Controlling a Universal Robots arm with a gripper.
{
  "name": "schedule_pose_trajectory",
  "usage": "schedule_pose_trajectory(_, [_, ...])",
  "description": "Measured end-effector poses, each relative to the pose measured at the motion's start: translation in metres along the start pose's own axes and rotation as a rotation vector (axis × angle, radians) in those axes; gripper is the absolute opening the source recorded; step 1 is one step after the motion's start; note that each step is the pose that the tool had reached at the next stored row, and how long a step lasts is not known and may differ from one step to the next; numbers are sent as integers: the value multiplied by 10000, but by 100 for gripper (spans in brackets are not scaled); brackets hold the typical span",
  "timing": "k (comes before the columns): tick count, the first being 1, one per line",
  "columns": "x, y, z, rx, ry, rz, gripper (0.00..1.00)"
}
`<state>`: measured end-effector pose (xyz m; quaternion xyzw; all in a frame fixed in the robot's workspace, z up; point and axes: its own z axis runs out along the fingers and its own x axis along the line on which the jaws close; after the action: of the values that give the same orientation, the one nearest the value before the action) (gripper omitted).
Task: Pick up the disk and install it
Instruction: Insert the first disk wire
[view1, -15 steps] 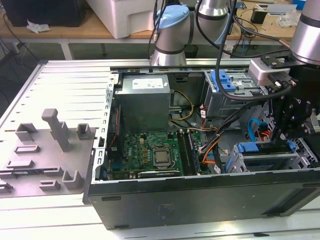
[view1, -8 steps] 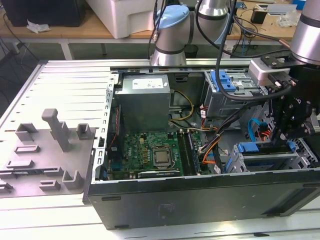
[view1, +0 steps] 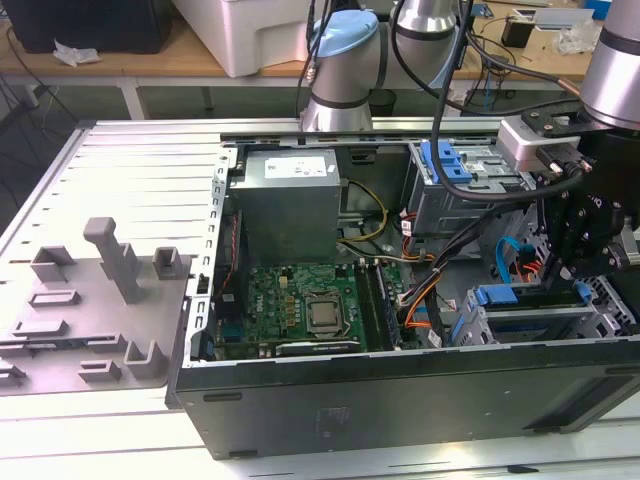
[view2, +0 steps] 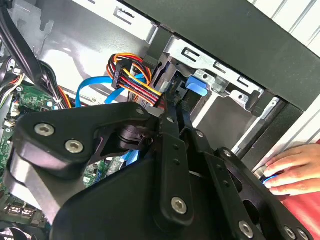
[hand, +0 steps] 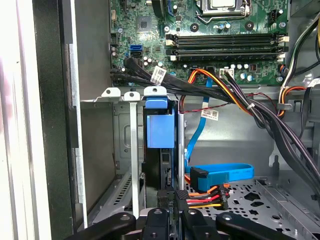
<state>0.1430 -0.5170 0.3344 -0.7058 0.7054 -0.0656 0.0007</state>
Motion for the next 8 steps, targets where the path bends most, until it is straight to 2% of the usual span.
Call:
schedule_pose_trajectory(2, [-1, 1, 5, -1, -12, 0, 18])
schedule_pose_trajectory(4, [0, 2, -1, 0, -2, 1, 30])
schedule_pose_trajectory(5, [1, 1, -4, 0, -2, 0, 30])
schedule_pose_trajectory(6, [1, 1, -9, 0, -2, 0, 36])
schedule_pose_trajectory(8, [1, 0, -18, 0, -4, 1, 36])
